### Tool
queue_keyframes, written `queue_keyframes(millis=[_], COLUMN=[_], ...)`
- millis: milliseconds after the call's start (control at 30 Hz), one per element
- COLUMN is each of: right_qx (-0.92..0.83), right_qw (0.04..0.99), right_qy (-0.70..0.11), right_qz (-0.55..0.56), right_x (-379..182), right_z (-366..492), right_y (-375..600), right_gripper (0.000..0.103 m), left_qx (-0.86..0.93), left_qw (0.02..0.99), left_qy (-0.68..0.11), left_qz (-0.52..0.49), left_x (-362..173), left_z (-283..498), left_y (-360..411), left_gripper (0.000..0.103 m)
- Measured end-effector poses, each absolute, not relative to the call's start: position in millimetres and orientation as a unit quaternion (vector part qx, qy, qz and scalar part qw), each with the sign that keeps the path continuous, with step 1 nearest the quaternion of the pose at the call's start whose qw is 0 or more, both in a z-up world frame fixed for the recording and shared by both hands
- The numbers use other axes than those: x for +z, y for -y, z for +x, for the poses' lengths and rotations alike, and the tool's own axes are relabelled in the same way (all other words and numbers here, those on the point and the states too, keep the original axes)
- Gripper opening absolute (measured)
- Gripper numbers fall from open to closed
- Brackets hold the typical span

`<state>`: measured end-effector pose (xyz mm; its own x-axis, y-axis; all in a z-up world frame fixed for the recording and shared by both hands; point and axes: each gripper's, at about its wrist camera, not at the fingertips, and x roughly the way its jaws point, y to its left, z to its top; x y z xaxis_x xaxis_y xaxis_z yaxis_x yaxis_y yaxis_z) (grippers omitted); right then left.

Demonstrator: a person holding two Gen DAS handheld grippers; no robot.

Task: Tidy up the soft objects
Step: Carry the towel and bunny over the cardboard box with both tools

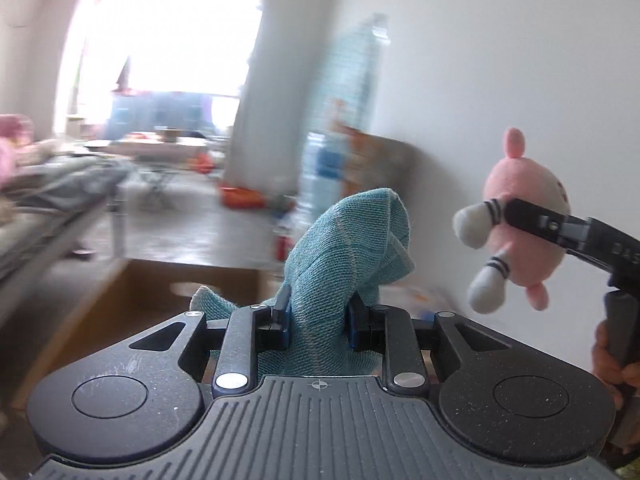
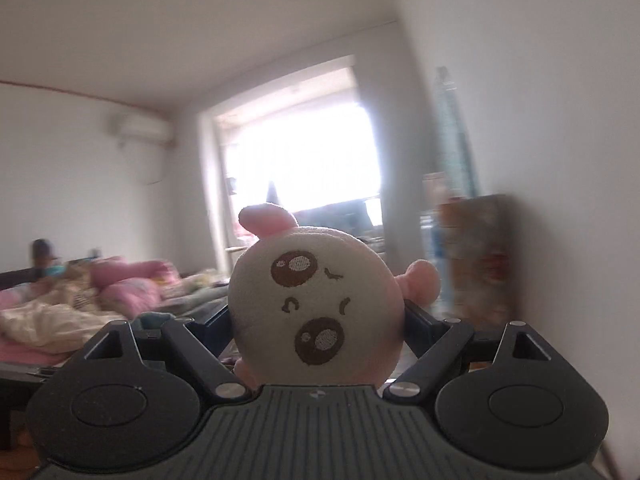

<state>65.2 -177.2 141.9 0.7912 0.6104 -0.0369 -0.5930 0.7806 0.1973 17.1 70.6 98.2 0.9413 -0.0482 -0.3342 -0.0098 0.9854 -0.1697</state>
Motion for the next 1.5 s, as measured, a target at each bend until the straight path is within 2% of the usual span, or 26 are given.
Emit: queue_keyframes(millis=[100, 233, 367, 600, 700, 1000, 1167, 1267, 1500], right_qx=[0.368, 0.391, 0.398, 0.409, 0.404, 0.401, 0.403, 0.396, 0.392], right_qw=[0.926, 0.912, 0.894, 0.840, 0.822, 0.783, 0.770, 0.770, 0.778], right_qy=[-0.069, -0.118, -0.175, -0.317, -0.371, -0.450, -0.477, -0.483, -0.475], right_qz=[0.055, -0.022, -0.108, -0.161, -0.152, -0.152, -0.134, -0.131, -0.121], right_x=[153.5, 145.6, 116.2, 70.2, 51.7, 15.2, -5.4, -14.8, -13.9], right_z=[95.0, 139.0, 175.1, 241.1, 272.2, 319.8, 336.5, 341.5, 341.2], right_y=[121.7, 36.8, -41.7, -128.9, -142.0, -173.0, -179.3, -181.3, -177.6], right_gripper=[0.088, 0.088, 0.088, 0.088, 0.088, 0.090, 0.092, 0.094, 0.095], left_qx=[0.040, 0.093, 0.146, 0.172, 0.187, 0.216, 0.227, 0.231, 0.230], left_qw=[0.979, 0.962, 0.937, 0.891, 0.872, 0.849, 0.841, 0.839, 0.835], left_qy=[-0.178, -0.228, -0.288, -0.378, -0.404, -0.433, -0.436, -0.435, -0.432], left_qz=[-0.096, -0.122, -0.137, -0.186, -0.202, -0.214, -0.227, -0.232, -0.252], left_x=[100.7, 80.3, 45.9, 1.8, -12.9, -37.5, -50.7, -56.9, -58.5], left_z=[31.9, 83.1, 149.3, 219.8, 243.2, 269.9, 276.9, 278.4, 273.5], left_y=[-108.8, -155.5, -201.4, -260.7, -277.1, -296.4, -302.9, -305.7, -308.0], left_gripper=[0.023, 0.023, 0.023, 0.023, 0.024, 0.027, 0.032, 0.039, 0.048])
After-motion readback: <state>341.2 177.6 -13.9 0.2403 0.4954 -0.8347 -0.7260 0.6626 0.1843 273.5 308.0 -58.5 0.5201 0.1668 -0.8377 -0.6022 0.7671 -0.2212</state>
